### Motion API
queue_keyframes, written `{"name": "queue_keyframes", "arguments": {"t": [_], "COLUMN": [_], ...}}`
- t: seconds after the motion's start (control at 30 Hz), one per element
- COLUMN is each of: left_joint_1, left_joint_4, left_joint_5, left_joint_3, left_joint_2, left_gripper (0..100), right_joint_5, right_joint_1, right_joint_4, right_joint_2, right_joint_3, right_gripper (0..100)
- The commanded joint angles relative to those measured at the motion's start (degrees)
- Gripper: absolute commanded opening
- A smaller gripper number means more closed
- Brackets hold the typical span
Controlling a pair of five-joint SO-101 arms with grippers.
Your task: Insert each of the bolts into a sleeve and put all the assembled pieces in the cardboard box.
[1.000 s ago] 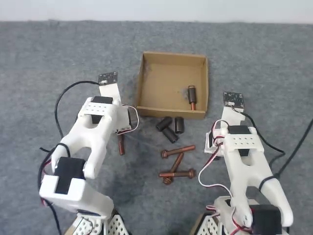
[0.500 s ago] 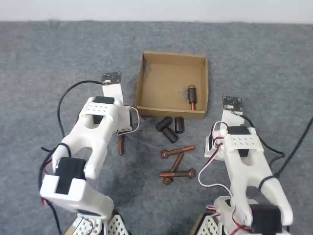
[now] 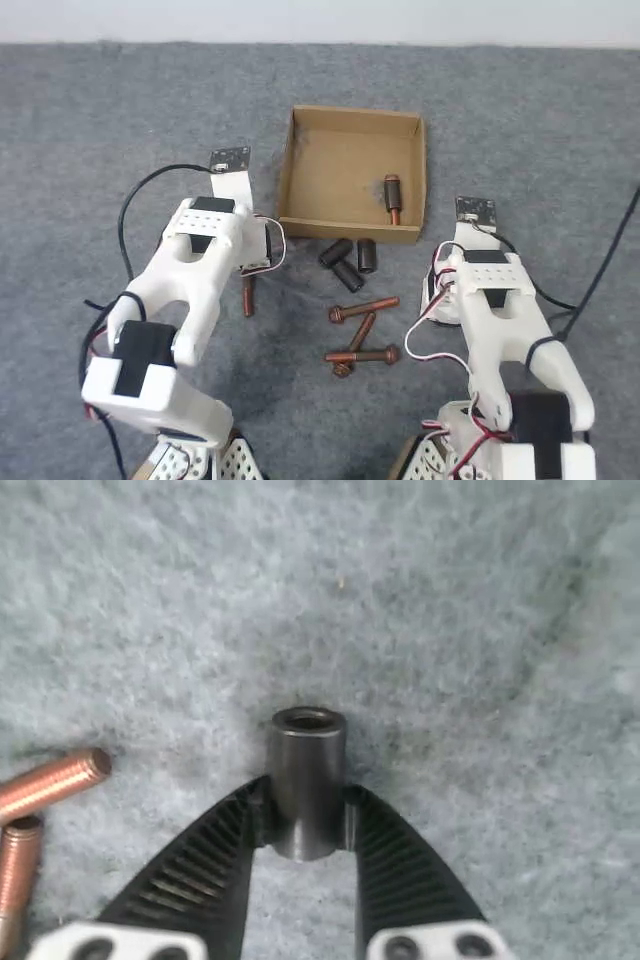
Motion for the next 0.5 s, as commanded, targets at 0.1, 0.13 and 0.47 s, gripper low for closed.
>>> {"name": "queue_keyframes", "arguments": {"t": [0.1,0.13,0.47], "left_joint_1": [0.2,0.2,-0.2], "left_joint_4": [-1.5,-1.5,-1.5], "left_joint_5": [-0.7,-0.7,-0.7], "left_joint_3": [-0.4,-0.4,-0.3], "left_joint_2": [-3.2,-3.2,-3.2], "left_gripper": [1,1,1], "right_joint_5": [0.4,0.5,0.6], "right_joint_1": [0.4,0.4,1.1], "right_joint_4": [0.3,0.3,0.0], "right_joint_2": [-0.5,-1.2,-7.9], "right_joint_3": [-1.7,-1.6,-5.8], "right_gripper": [0.7,0.7,0.7]}}
